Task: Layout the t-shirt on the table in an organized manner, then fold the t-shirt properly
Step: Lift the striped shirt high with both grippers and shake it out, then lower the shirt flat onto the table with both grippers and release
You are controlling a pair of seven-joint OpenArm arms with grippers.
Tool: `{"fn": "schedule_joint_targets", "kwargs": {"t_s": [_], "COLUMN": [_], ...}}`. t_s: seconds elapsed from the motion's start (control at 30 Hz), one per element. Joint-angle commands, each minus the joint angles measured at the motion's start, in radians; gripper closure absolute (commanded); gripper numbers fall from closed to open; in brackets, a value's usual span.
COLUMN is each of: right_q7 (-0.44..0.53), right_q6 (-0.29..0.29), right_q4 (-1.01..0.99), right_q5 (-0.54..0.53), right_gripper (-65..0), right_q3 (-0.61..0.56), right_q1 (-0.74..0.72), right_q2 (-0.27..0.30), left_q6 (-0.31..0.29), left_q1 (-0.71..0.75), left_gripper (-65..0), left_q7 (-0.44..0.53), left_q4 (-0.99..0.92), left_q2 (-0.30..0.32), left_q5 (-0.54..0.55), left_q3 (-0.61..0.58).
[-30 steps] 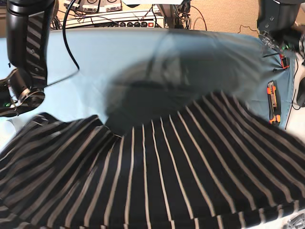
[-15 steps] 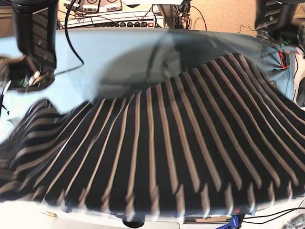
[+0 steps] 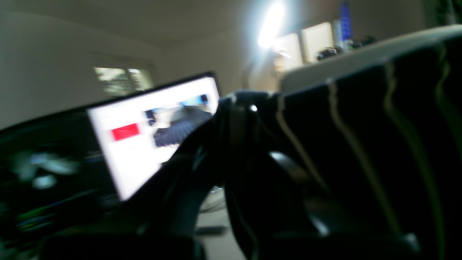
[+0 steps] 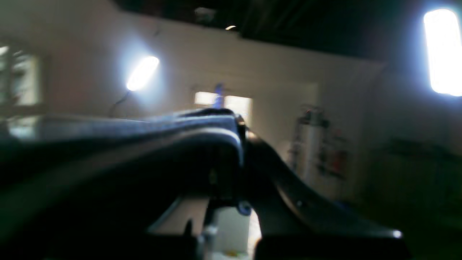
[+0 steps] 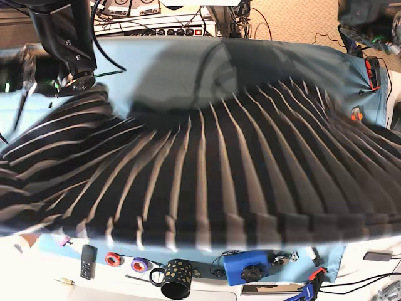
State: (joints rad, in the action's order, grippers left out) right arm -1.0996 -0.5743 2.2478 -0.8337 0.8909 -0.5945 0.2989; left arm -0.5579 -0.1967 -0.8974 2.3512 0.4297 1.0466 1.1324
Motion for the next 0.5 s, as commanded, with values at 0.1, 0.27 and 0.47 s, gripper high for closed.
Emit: {"fn": "schedule_joint_targets", "kwargs": {"t_s": [0.1, 0.27, 0.47], "right_q7": [-0.001, 0.066, 0.304], "right_q6": [-0.009, -0.009, -0.009], "right_q4": [-0.211, -0.55, -1.016], "right_q5": [0.07, 0.229, 0.482], "right_gripper": [0.0, 0.0, 0.0], "right_q3": [-0.134, -0.347, -0.554], "right_q1": [-0.018, -0.018, -0.087], "right_q2": [0.051, 0.122, 0.166], "left_q6": [0.008, 0.008, 0.011], "left_q1": [-0.013, -0.037, -0.185], "left_gripper": [0.0, 0.0, 0.0], "left_q7": [0.052, 0.18, 0.334], "left_q4": [-0.114, -0.377, -0.783], "left_q2": [0.019, 0.019, 0.019], "left_q5": [-0.089, -0.261, -0.456], "left_q3": [-0.19, -0.45, -0.718]}}
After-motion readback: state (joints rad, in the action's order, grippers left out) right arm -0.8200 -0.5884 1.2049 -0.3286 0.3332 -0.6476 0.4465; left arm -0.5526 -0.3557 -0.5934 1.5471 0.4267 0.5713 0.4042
